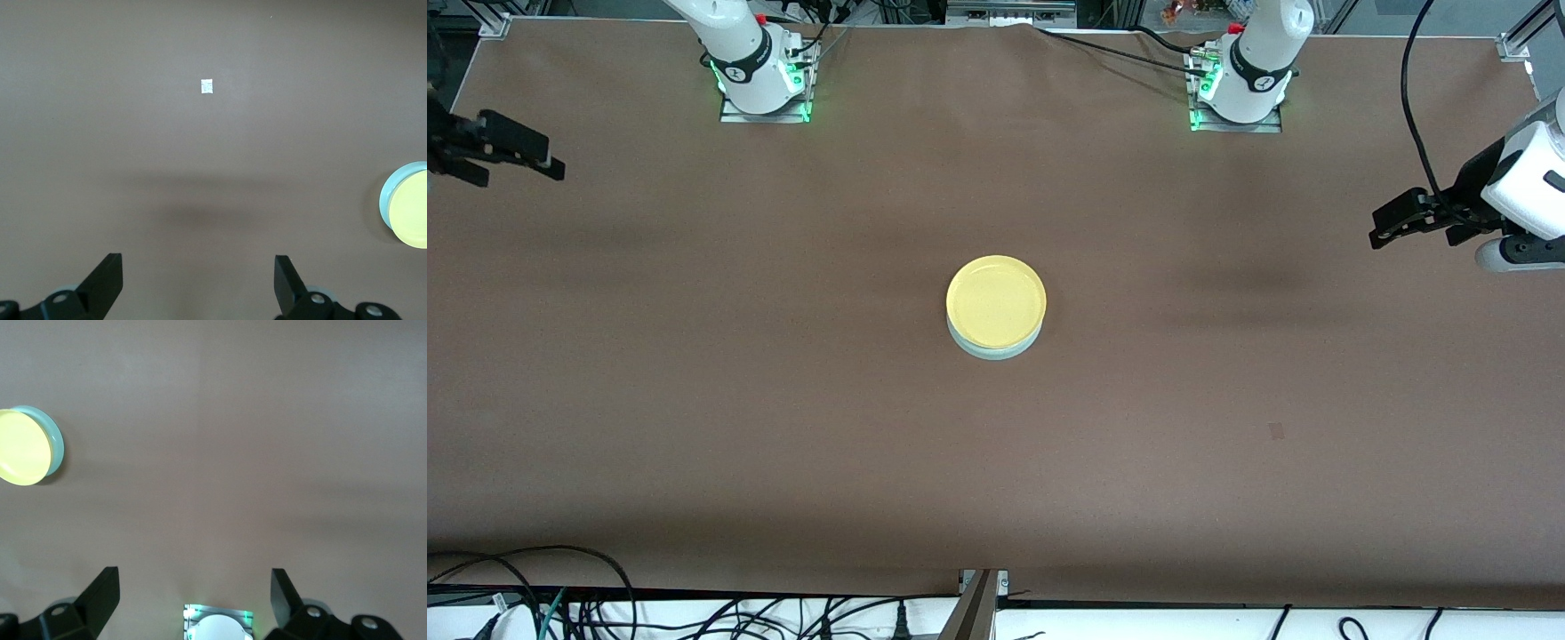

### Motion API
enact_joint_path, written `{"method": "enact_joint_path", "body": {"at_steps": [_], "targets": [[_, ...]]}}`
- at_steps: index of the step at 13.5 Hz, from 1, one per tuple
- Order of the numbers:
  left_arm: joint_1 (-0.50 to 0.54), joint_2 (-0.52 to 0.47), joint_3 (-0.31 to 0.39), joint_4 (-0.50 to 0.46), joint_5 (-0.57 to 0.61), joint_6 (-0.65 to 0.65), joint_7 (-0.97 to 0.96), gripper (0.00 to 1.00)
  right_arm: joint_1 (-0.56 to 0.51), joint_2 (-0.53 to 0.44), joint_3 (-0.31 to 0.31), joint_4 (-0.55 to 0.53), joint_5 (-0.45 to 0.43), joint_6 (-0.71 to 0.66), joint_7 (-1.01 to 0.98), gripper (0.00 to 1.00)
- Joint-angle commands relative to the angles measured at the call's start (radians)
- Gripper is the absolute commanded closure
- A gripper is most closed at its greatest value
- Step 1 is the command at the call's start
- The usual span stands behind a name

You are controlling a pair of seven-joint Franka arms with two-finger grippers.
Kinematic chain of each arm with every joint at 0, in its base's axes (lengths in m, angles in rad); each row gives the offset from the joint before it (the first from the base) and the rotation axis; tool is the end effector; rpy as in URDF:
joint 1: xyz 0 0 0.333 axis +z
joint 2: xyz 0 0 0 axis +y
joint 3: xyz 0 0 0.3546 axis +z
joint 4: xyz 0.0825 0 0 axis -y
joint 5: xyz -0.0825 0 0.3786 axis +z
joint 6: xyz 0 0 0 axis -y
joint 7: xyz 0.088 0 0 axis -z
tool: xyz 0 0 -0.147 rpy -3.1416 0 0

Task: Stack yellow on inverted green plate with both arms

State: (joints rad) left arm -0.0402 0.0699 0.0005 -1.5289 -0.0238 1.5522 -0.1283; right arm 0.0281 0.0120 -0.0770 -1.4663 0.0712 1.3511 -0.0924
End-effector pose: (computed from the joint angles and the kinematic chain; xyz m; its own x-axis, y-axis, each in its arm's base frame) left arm 0.5683 -0.0261 0.6019 0.9949 0.0881 -0.0492 0.0890 -0.9959 0.0176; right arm 0.5247 -0.0138 0.6471 0.9911 0.0590 -0.1193 0.0495 -0.9955 -0.0813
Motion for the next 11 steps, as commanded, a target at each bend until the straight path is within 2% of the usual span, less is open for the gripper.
{"method": "enact_joint_path", "body": {"at_steps": [1, 7, 11], "targets": [[-0.001, 0.005, 0.004, 0.019, -0.007, -0.015, 0.024, 0.00, -0.042, -0.029, 0.112, -0.069, -0.123, 0.011, -0.010, 0.00], [-0.009, 0.005, 0.003, 0.026, -0.007, -0.014, 0.024, 0.00, -0.066, -0.038, 0.129, -0.081, -0.117, -0.009, 0.049, 0.00], [-0.010, 0.005, -0.011, 0.027, -0.007, -0.014, 0.024, 0.00, -0.063, 0.002, 0.122, -0.062, -0.122, -0.009, 0.036, 0.00]]}}
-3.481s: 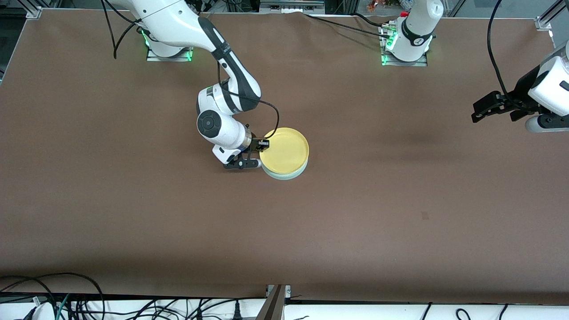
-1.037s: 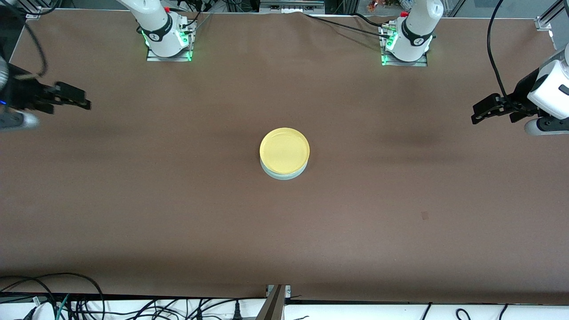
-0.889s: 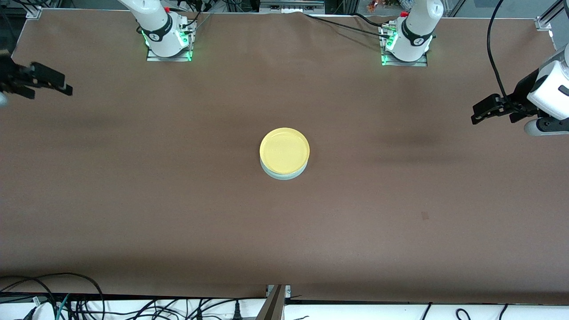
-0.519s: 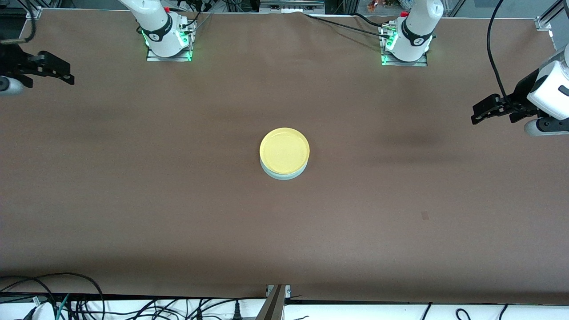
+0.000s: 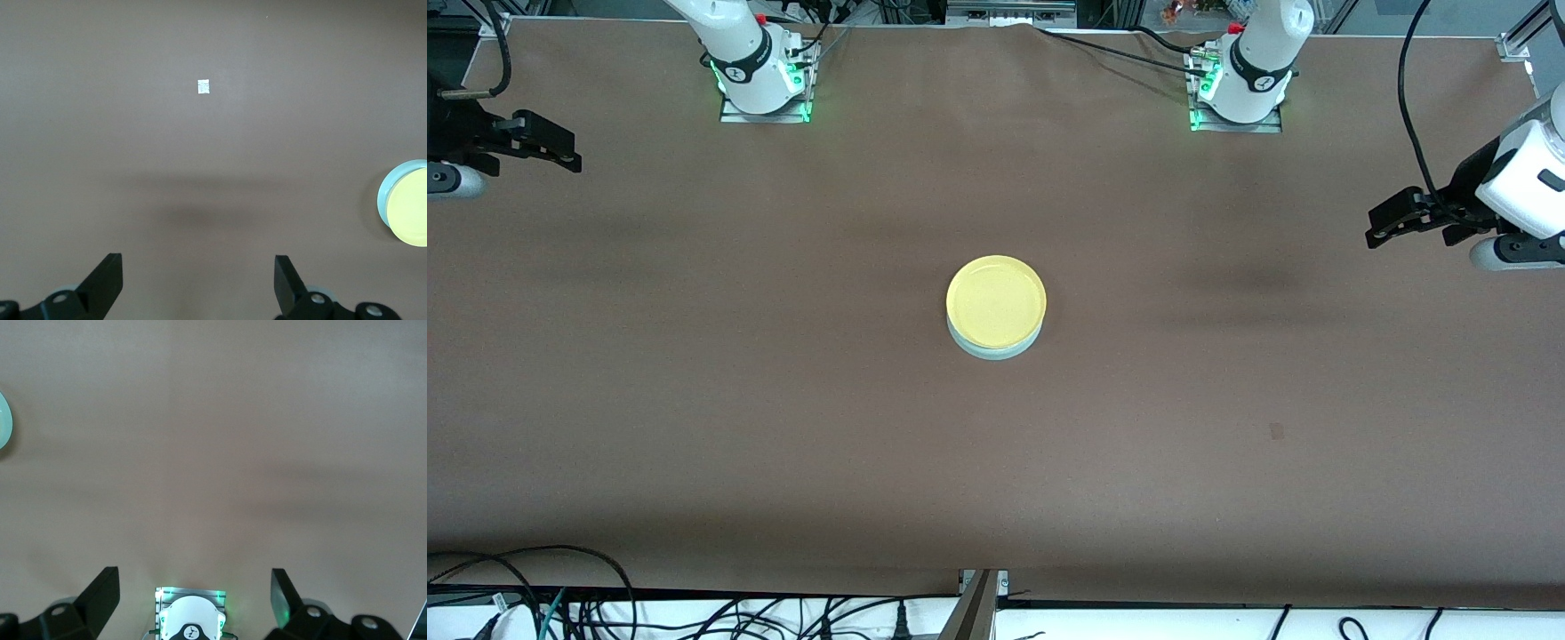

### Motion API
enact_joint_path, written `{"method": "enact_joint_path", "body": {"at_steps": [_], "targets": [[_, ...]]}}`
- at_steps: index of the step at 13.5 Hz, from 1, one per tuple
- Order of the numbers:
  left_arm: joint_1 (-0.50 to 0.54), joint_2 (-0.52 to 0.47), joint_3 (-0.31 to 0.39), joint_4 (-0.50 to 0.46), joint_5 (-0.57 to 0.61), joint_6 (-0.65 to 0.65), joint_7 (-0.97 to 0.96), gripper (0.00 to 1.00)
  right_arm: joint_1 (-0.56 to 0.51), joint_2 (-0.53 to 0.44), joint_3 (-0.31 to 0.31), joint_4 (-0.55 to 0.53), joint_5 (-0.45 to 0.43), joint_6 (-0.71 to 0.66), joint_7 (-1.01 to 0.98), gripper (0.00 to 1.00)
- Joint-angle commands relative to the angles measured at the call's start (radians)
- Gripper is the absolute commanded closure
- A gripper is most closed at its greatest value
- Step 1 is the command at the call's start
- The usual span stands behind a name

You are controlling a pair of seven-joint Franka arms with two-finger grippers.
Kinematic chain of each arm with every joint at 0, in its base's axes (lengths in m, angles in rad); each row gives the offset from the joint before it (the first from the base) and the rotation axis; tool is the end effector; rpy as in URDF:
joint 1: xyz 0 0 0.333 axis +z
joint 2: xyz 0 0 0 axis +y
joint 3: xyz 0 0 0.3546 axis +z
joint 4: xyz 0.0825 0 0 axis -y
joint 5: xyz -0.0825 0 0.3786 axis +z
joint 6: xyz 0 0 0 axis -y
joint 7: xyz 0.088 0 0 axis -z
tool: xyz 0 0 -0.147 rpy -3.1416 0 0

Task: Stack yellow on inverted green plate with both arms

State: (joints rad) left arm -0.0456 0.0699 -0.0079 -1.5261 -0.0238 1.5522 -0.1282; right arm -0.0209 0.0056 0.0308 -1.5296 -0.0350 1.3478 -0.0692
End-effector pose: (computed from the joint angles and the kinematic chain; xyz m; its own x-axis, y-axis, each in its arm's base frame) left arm 0.5681 -0.0338 0.6032 0.9962 0.0742 -0.0465 0.0751 -0.9970 0.0186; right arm 0.5190 -0.0006 0.6223 0.9796 0.0711 -0.1881 0.0766 -0.9968 0.0218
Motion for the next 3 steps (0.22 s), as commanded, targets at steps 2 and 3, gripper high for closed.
{"method": "enact_joint_path", "body": {"at_steps": [2, 3], "targets": [[-0.004, 0.004, -0.003, 0.023, -0.007, -0.015, 0.024, 0.00, -0.014, 0.011, 0.012, 0.011, -0.017, -0.009, 0.012, 0.00], [-0.004, 0.004, -0.003, 0.023, -0.007, -0.015, 0.024, 0.00, -0.014, 0.011, 0.012, 0.011, -0.016, -0.010, 0.012, 0.00]]}}
